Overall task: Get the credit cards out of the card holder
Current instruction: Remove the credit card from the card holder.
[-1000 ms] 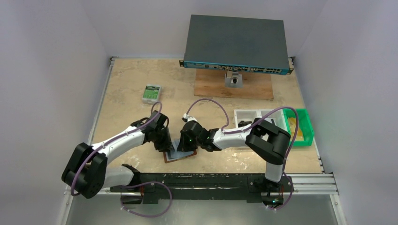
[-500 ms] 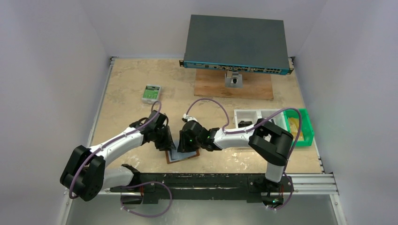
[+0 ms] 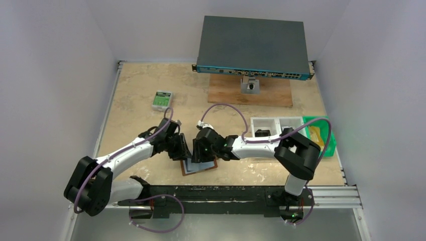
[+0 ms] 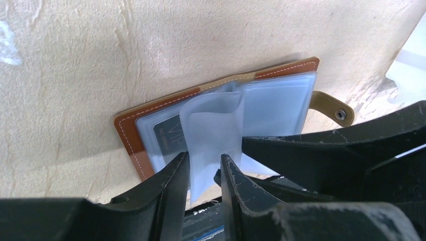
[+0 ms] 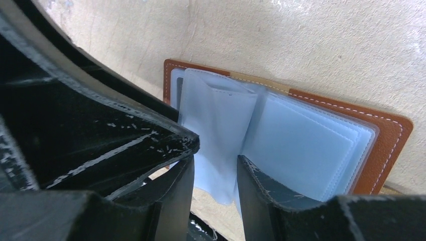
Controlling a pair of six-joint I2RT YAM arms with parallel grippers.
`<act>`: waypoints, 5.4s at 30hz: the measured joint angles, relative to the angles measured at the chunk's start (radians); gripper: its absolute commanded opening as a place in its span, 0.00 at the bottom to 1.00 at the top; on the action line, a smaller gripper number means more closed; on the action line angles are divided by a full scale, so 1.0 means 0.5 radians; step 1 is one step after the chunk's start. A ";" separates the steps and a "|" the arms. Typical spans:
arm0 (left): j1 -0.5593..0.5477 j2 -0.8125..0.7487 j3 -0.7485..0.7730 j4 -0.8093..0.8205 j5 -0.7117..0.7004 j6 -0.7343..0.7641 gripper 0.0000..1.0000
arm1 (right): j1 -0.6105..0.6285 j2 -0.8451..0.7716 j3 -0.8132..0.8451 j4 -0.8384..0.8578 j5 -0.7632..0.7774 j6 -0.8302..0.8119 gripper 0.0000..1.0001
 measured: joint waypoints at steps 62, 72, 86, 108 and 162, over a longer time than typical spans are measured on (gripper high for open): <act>-0.304 0.694 0.451 0.366 0.281 -0.070 0.34 | 0.000 -0.674 -0.201 -0.499 0.541 0.108 0.31; -0.305 0.858 0.451 0.621 0.427 -0.075 0.35 | 0.027 -0.645 -0.225 -0.429 0.513 0.073 0.19; -0.298 0.877 0.451 0.636 0.428 -0.053 0.35 | 0.087 -0.340 -0.272 -0.078 0.357 0.082 0.03; -0.290 0.197 0.499 -0.241 -0.061 0.107 0.23 | 0.064 -0.293 -0.385 -0.032 0.366 0.231 0.05; -0.167 0.319 0.218 -0.258 -0.204 0.095 0.00 | -0.161 -0.063 -0.420 0.575 -0.255 0.144 0.25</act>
